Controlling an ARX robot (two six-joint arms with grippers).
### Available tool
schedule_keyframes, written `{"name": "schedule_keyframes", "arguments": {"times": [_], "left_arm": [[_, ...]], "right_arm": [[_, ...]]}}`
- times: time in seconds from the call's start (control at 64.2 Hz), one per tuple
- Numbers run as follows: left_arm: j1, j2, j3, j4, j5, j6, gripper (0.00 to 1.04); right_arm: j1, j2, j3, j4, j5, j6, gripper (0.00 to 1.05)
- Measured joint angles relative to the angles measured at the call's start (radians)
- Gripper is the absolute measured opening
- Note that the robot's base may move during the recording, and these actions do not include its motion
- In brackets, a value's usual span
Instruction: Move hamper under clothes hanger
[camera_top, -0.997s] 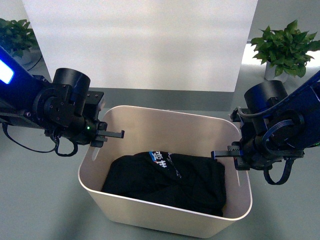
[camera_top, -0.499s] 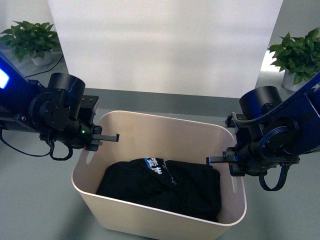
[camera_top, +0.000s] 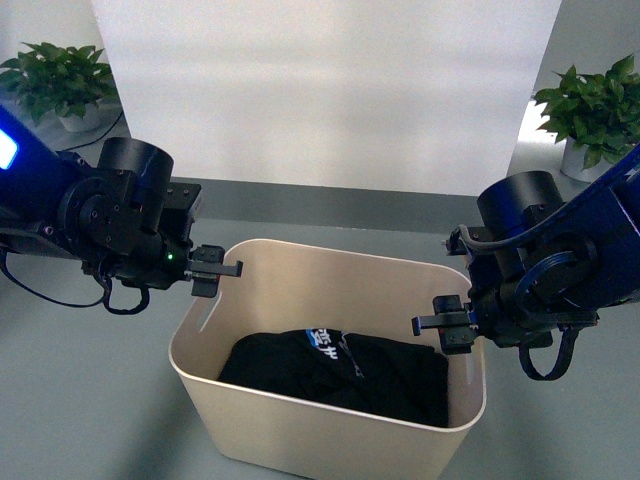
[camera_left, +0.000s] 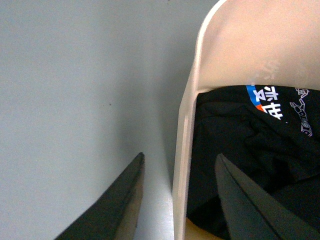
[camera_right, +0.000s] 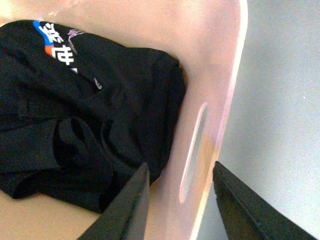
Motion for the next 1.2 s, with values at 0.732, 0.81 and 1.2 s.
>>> {"name": "schedule_keyframes", "arguments": {"times": [0.732, 0.81, 1.2], "left_arm": [[0.010, -0.311, -0.290, 0.343, 0.200, -0.077, 0.98], [0.009, -0.412, -0.388, 0.414, 0.182, -0.082, 0.98], [0.006, -0.948, -0.983, 0.629, 0.192, -0.182, 0.98]], "right_arm": [[0.019, -0.338, -0.329, 0.473, 0.135, 0.106, 0.97], [0.030, -0.432, -0.414, 0.526, 0.146, 0.124, 0.97], [0.169, -0.869, -0.785, 0.671, 0.277, 0.175, 0.97]]}}
